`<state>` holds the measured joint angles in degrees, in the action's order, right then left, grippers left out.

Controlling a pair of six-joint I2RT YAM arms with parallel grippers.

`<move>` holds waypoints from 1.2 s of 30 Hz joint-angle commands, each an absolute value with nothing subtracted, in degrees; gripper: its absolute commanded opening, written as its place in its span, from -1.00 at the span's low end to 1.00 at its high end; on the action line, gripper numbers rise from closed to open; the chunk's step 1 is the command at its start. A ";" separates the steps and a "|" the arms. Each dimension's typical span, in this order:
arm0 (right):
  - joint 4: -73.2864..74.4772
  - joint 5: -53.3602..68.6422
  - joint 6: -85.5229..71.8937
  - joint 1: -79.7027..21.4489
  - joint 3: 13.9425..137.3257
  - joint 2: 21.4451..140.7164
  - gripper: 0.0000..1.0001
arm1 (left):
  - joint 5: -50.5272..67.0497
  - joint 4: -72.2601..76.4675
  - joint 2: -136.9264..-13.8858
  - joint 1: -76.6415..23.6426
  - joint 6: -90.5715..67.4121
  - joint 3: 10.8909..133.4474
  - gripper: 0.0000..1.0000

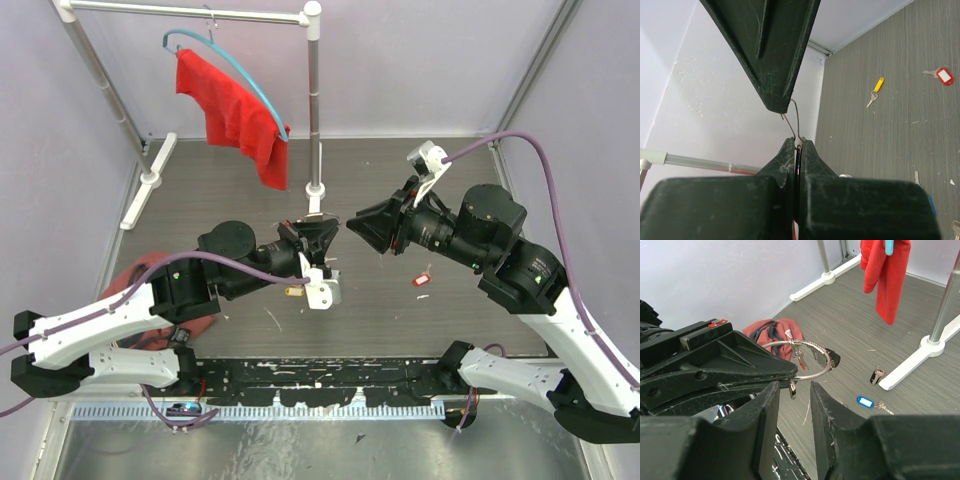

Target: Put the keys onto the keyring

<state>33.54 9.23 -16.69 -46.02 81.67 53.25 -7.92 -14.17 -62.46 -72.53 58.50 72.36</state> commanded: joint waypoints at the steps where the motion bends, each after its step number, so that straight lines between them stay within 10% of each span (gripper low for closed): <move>1: 30.67 11.21 -17.53 -46.14 82.49 53.15 -0.26 | -7.24 -12.74 -61.84 -72.75 58.50 74.69 -1.00; 14: 28.46 12.76 -18.72 -46.14 81.52 53.20 -0.98 | -7.84 -12.59 -61.24 -72.80 57.21 74.28 -1.00; 19: 27.94 13.19 -18.53 -46.14 81.30 53.08 -0.93 | -8.13 -12.02 -60.70 -72.77 56.61 73.99 -1.00; 22: 27.92 13.73 -18.56 -46.15 81.21 53.44 -0.40 | -8.01 -12.04 -60.56 -72.77 56.48 74.03 -1.00; 36: 27.36 14.58 -18.80 -46.15 80.26 53.51 -0.44 | -7.22 -12.03 -60.47 -72.77 56.07 74.36 -1.00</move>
<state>30.79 13.78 -18.39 -46.02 80.40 53.67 -7.97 -14.13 -61.82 -72.55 56.49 72.36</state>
